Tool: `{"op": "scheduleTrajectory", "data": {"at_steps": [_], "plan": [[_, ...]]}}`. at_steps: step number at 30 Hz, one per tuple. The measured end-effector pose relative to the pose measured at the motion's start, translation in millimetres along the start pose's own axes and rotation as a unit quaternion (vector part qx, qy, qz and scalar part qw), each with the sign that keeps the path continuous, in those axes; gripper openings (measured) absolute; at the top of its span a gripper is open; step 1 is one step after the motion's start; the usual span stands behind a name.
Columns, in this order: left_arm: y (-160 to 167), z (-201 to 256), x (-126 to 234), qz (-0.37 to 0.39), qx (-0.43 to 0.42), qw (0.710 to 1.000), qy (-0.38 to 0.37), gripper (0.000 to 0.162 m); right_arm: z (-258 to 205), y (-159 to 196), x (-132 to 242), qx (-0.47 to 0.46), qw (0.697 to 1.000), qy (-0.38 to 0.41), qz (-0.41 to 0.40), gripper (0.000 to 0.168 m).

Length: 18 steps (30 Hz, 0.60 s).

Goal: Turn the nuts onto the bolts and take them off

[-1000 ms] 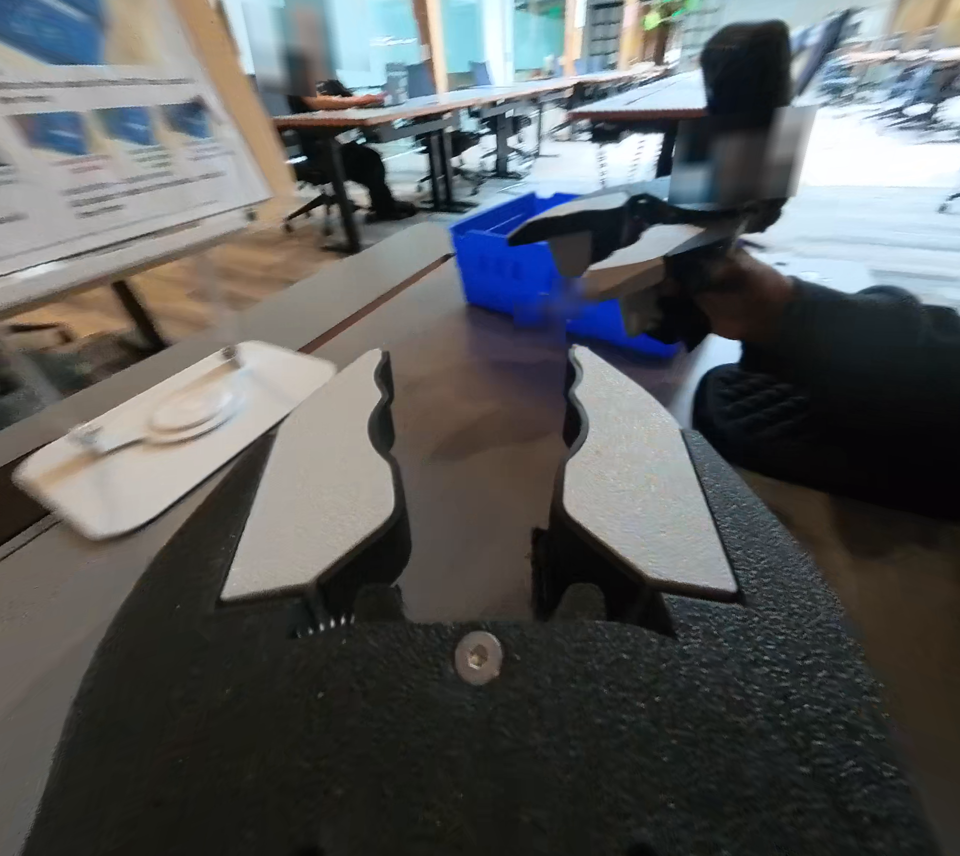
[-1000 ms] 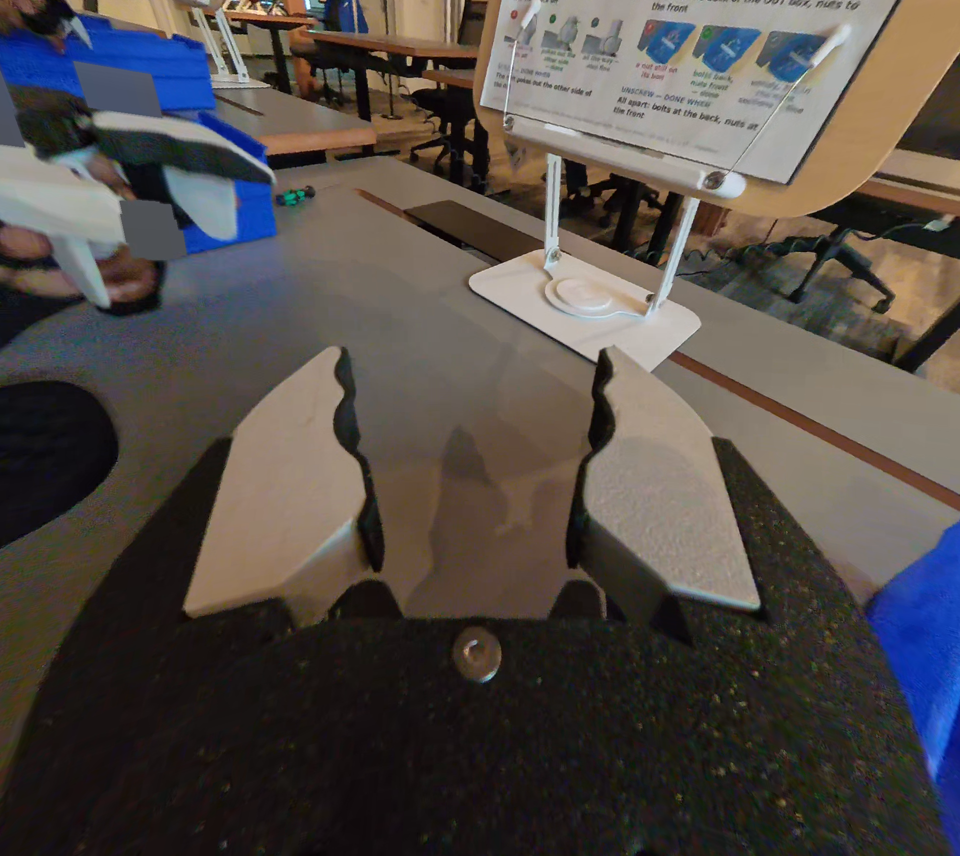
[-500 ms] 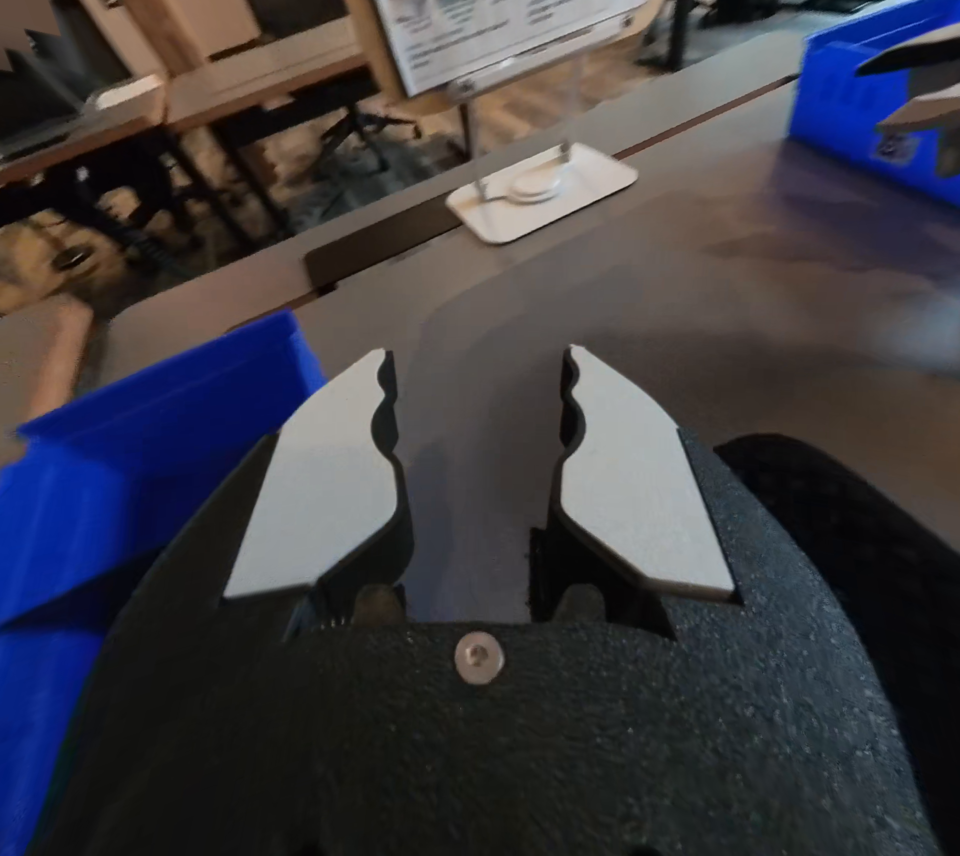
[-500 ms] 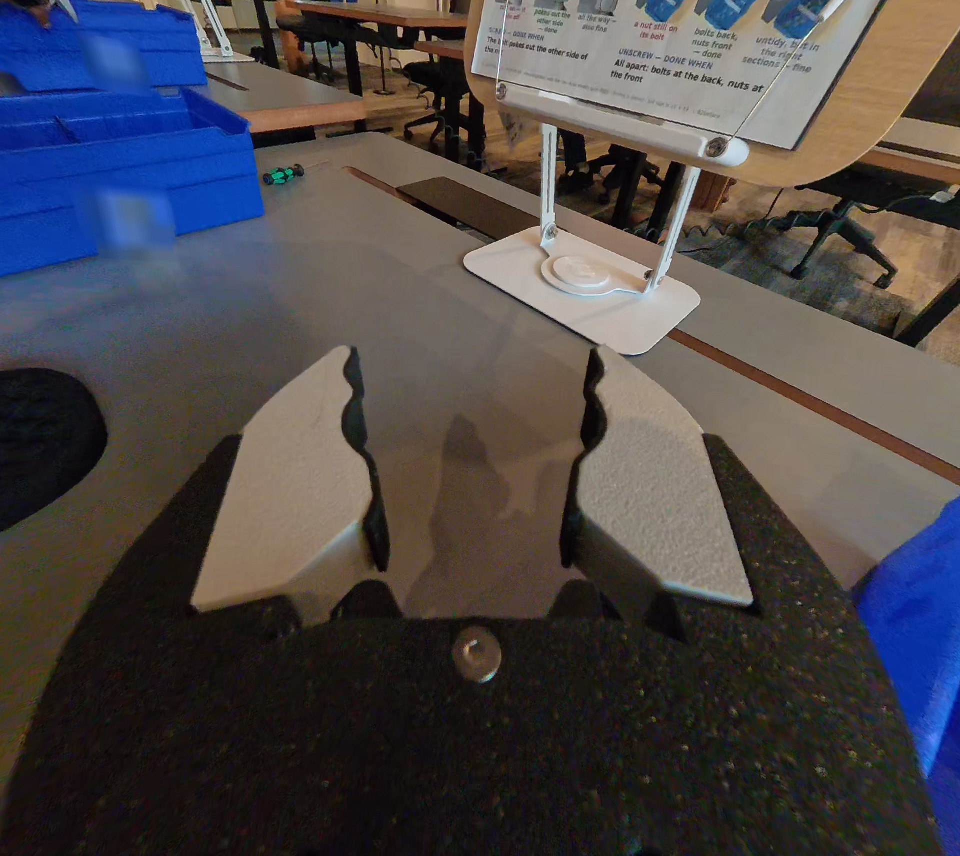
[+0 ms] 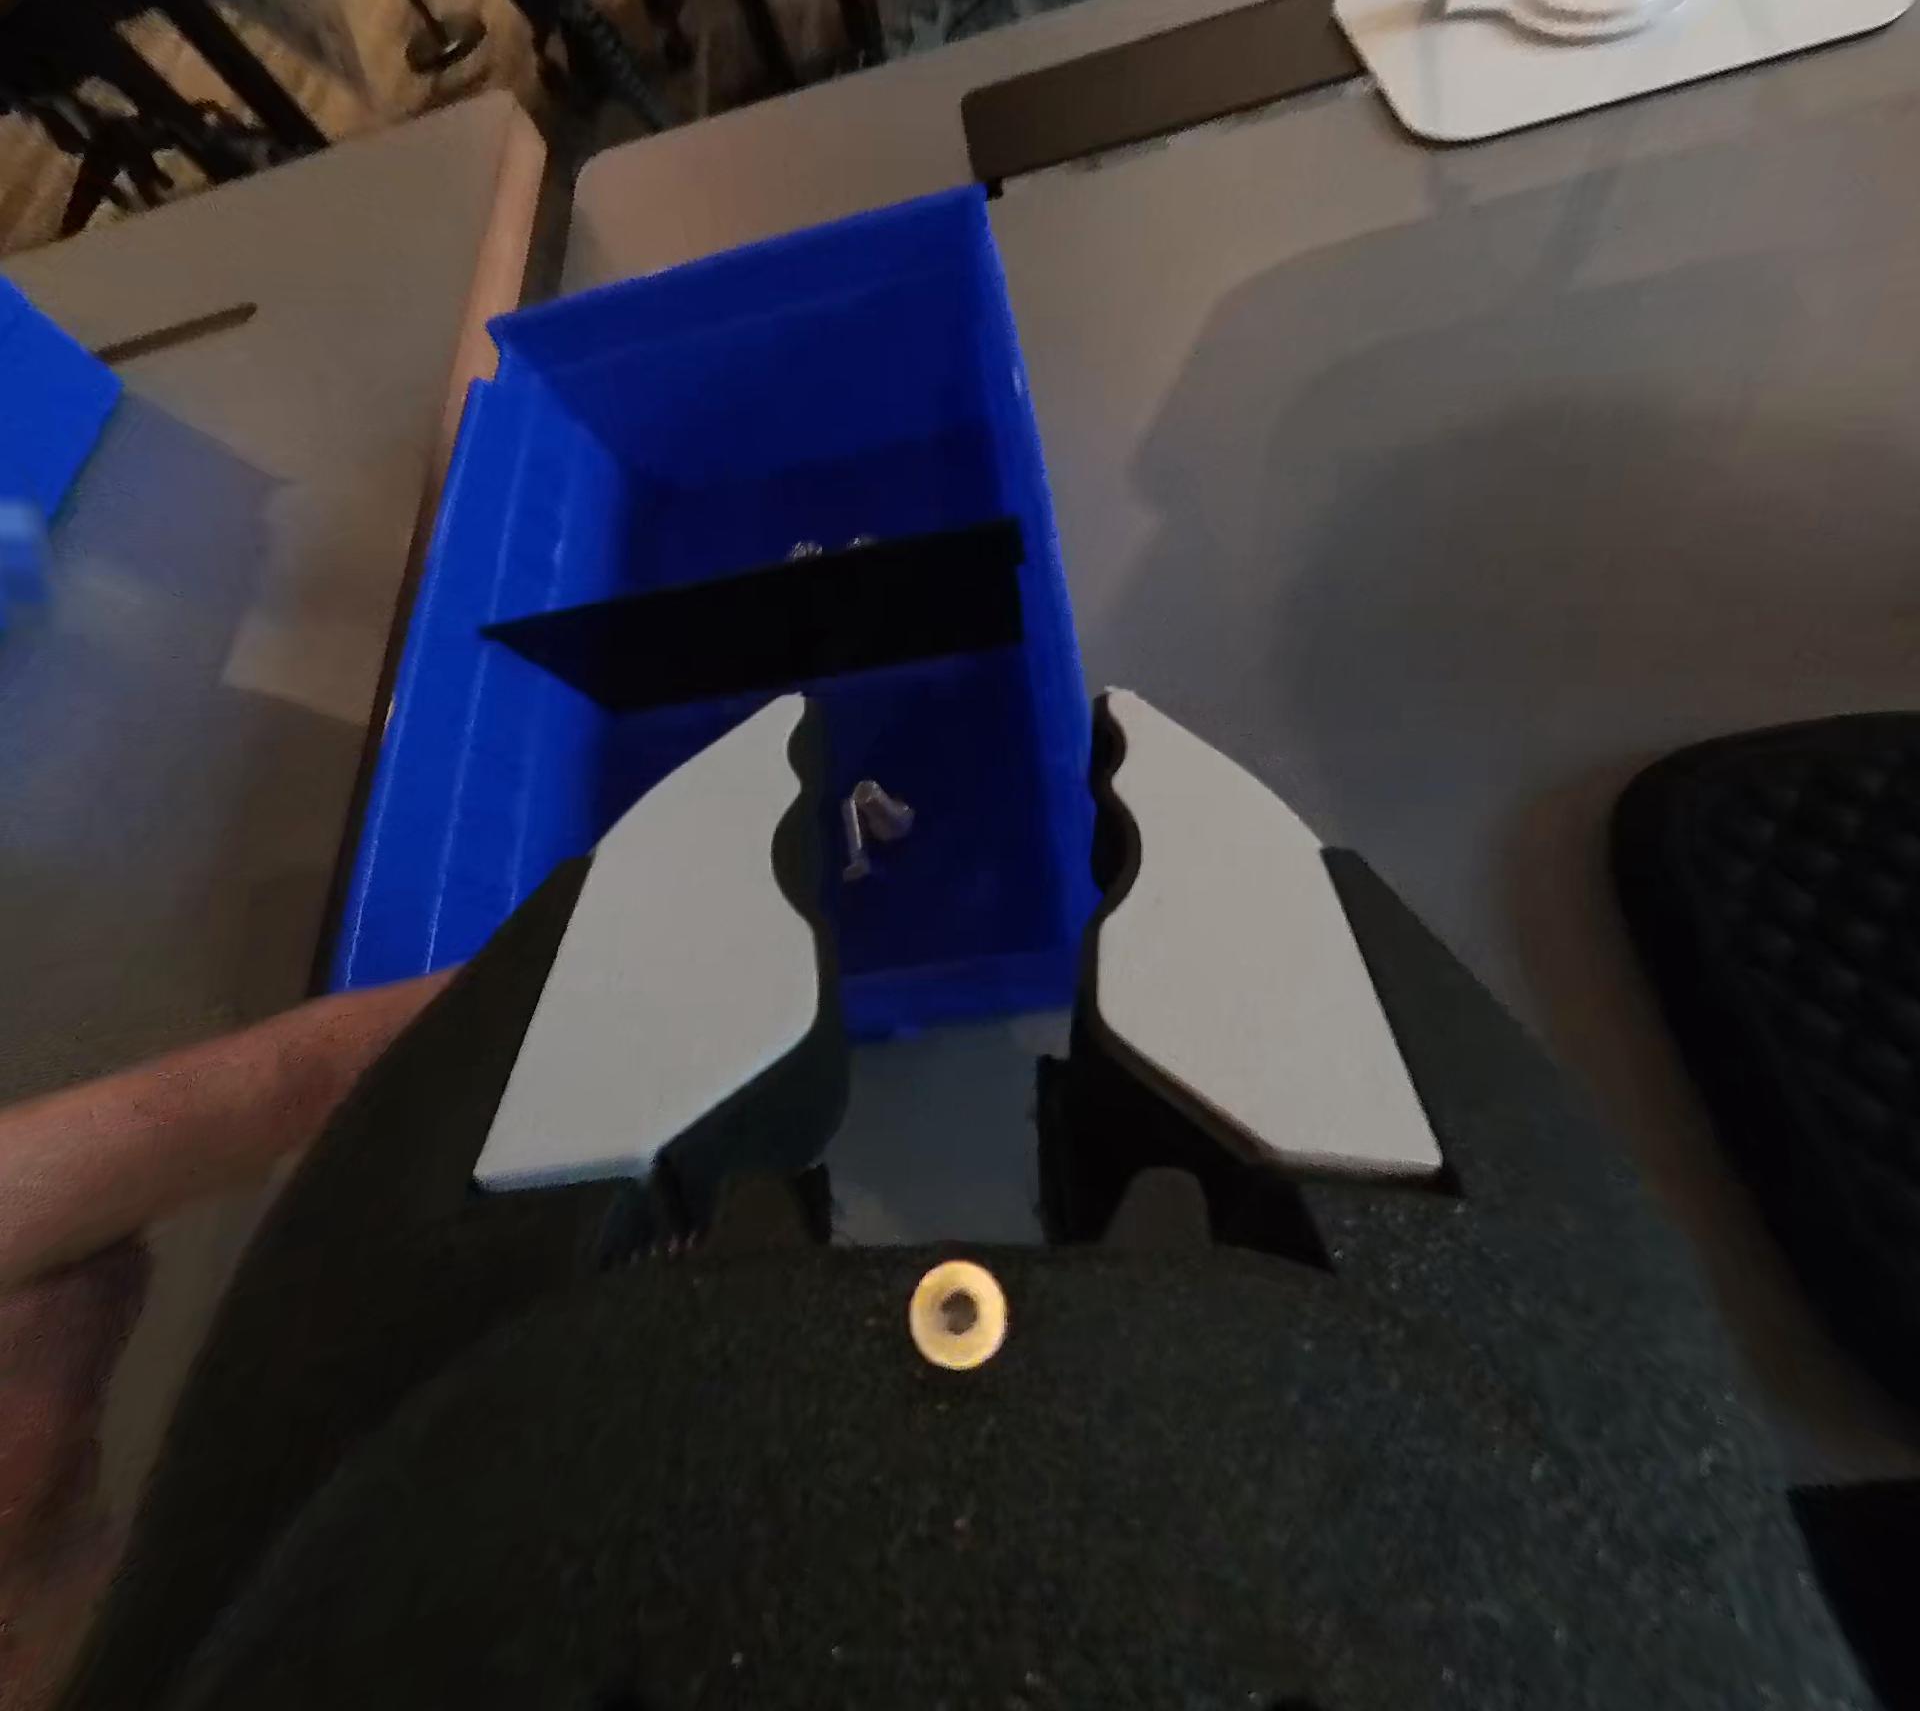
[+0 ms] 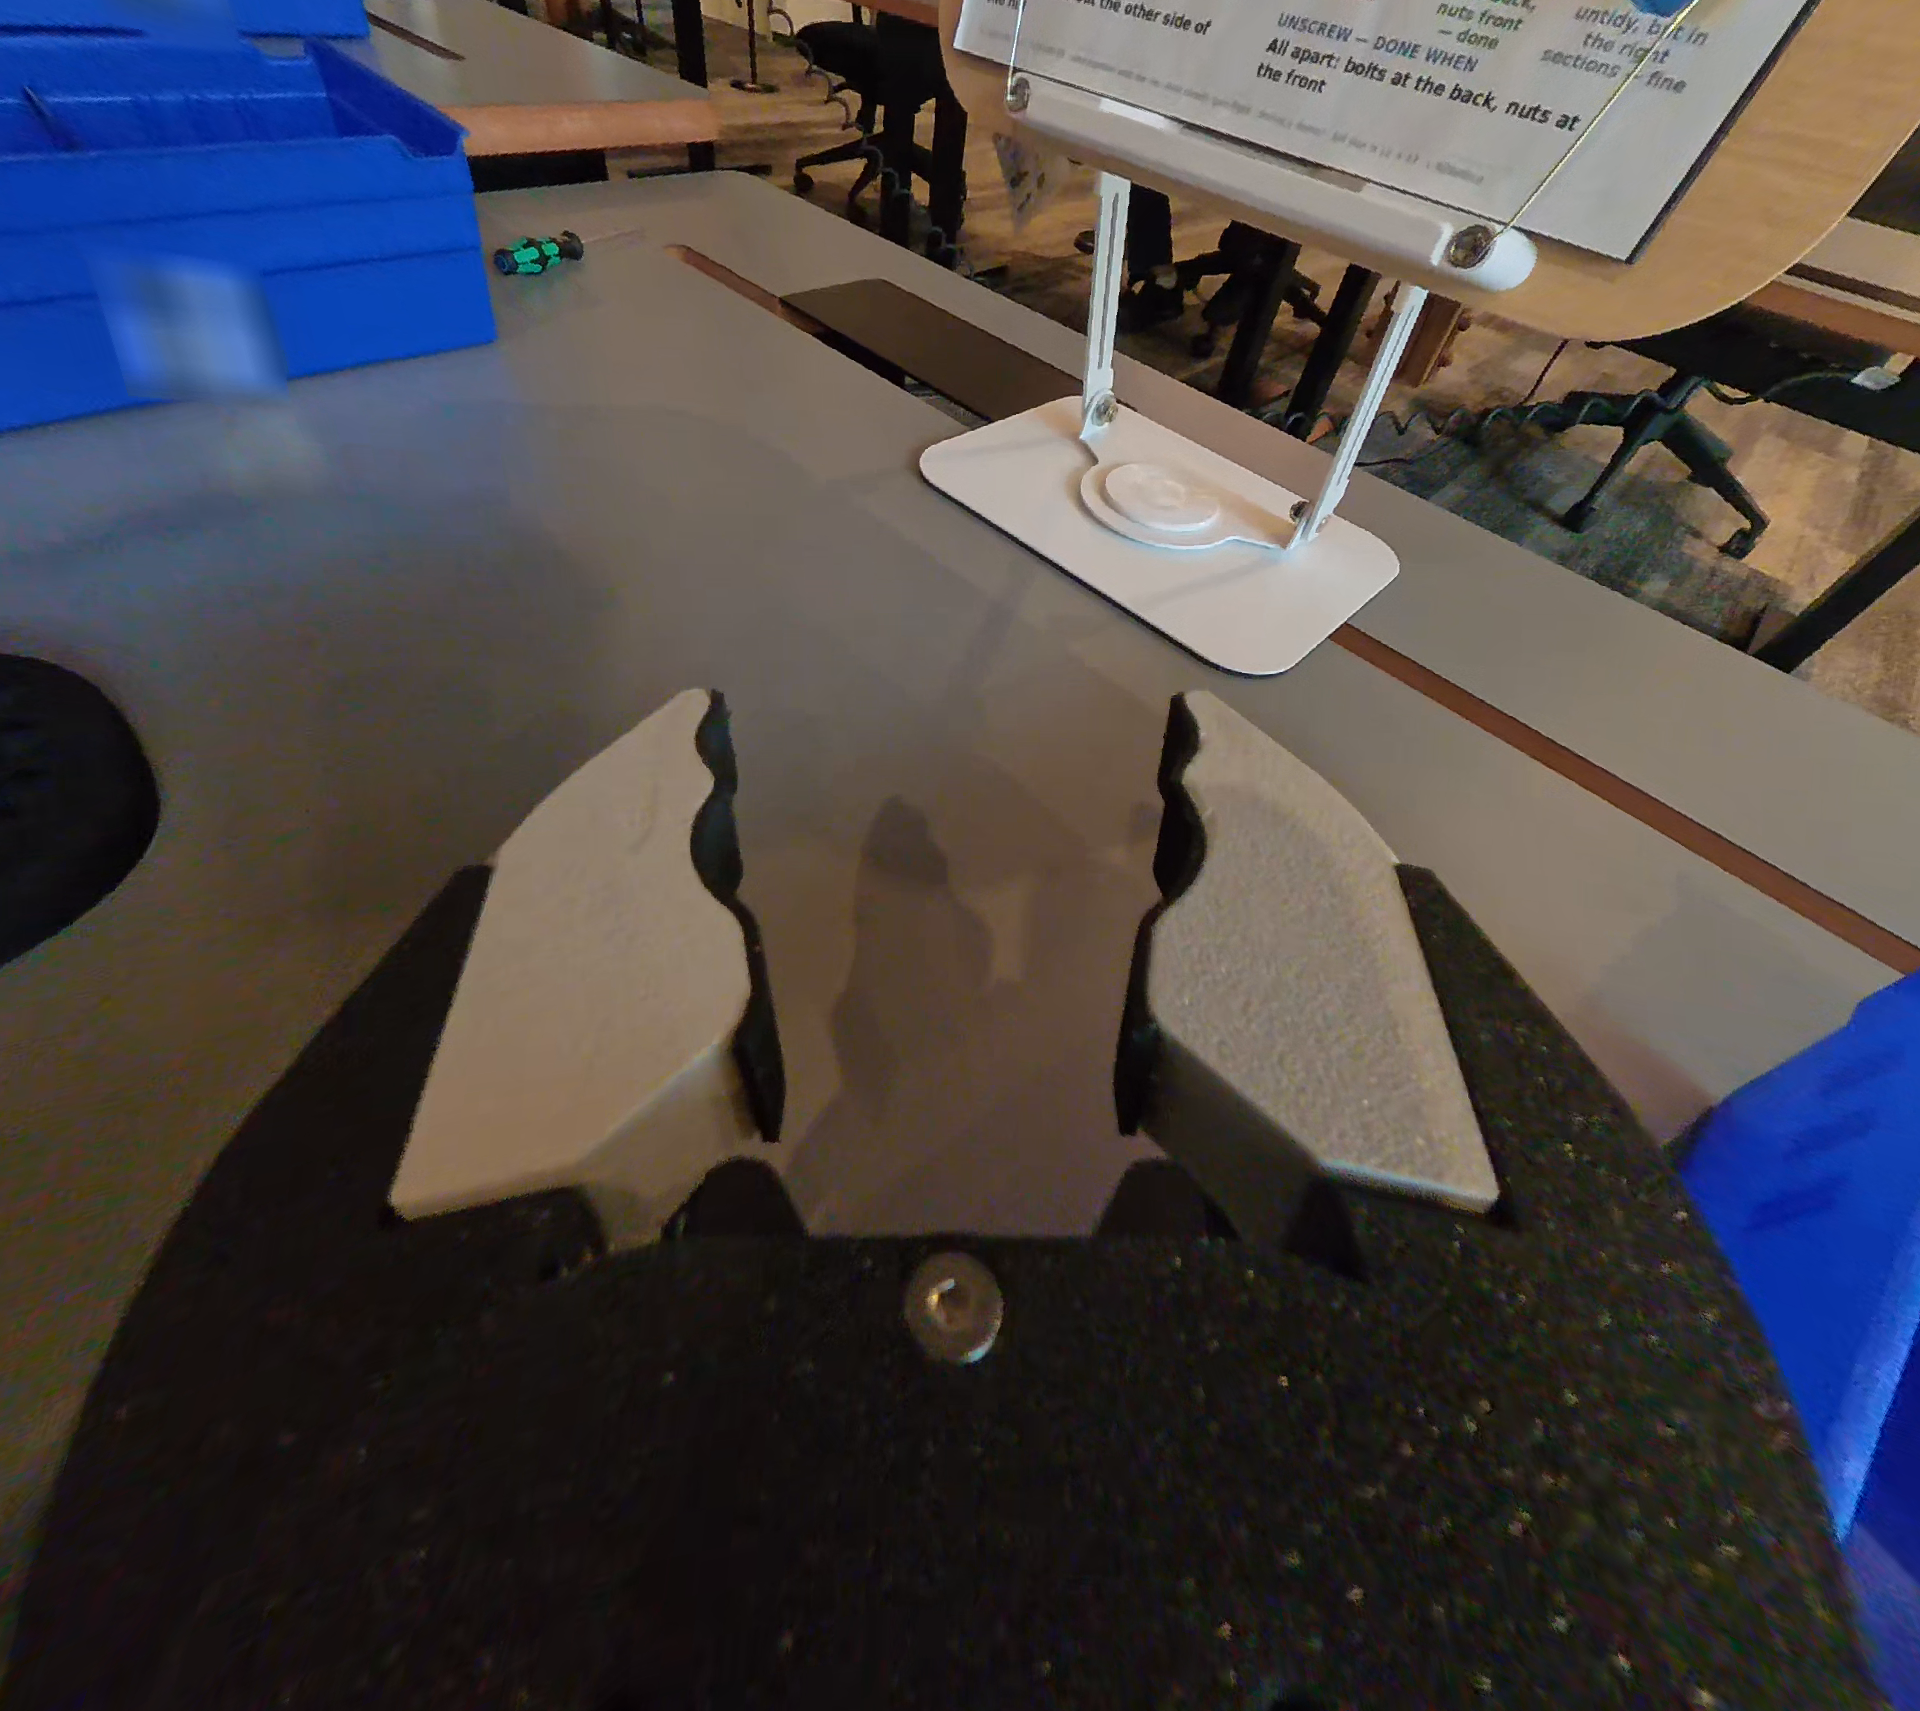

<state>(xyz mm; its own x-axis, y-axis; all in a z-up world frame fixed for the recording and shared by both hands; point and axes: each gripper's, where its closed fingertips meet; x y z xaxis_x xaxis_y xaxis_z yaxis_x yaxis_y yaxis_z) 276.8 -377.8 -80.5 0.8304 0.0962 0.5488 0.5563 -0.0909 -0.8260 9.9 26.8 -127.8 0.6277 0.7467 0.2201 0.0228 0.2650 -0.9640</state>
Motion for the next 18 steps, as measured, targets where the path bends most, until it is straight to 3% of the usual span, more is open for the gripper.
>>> {"op": "scheduleTrajectory", "data": {"at_steps": [7,18], "plan": [[28.0,-11.6,-9.8,-0.054,0.02,0.998,-0.016,0.048,-1.2,2.7,-0.7,0.007,1.0,-0.002,-0.009,0.077],[39.1,-14.3,-15.1,-0.077,0.035,0.996,-0.016,0.041,-3.2,8.0,-2.0,0.033,0.999,0.001,-0.026,0.076]]}}
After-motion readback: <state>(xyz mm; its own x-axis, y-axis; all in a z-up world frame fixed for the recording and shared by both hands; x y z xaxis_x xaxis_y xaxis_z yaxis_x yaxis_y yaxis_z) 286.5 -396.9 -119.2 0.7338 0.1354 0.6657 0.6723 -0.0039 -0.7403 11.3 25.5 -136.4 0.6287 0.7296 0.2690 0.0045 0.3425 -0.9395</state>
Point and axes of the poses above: each gripper's, where its closed fingertips meet, x back along the fingers, y out of its underside, z = x × y across the jaws, and after that the axes turned 9 degrees about y, right-handed
